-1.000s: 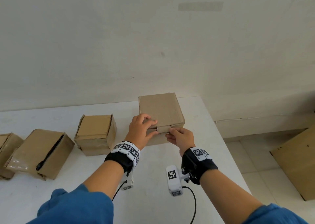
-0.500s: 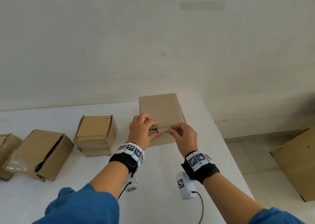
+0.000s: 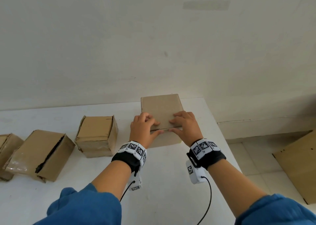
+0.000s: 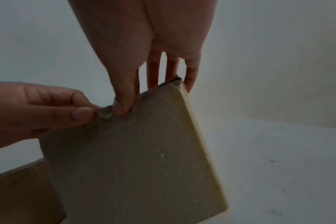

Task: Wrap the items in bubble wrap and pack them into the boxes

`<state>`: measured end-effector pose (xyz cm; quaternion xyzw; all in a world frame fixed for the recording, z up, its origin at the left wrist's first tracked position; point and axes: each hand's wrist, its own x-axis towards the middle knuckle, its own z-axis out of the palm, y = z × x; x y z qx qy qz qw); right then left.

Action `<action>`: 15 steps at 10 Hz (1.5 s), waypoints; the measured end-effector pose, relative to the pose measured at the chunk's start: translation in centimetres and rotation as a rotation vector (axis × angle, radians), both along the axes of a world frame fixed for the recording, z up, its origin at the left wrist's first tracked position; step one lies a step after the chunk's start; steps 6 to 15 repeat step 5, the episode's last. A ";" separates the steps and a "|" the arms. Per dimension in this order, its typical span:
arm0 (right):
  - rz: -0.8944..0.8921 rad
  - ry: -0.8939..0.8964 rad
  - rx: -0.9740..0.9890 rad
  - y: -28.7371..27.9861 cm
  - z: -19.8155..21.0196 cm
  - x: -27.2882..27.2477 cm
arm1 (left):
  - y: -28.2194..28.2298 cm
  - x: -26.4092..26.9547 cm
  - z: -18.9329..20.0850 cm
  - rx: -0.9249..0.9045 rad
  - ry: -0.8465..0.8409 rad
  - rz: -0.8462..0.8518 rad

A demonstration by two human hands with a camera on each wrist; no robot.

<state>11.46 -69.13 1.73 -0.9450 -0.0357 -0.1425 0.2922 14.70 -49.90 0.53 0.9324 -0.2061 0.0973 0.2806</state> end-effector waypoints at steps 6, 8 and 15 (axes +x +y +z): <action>0.039 -0.030 -0.006 0.0 0.0 -0.9 | -0.1 -1.7 0.2 0.031 -0.033 -0.007; 0.039 -0.030 -0.006 0.0 0.0 -0.9 | -0.1 -1.7 0.2 0.031 -0.033 -0.007; 0.039 -0.030 -0.006 0.0 0.0 -0.9 | -0.1 -1.7 0.2 0.031 -0.033 -0.007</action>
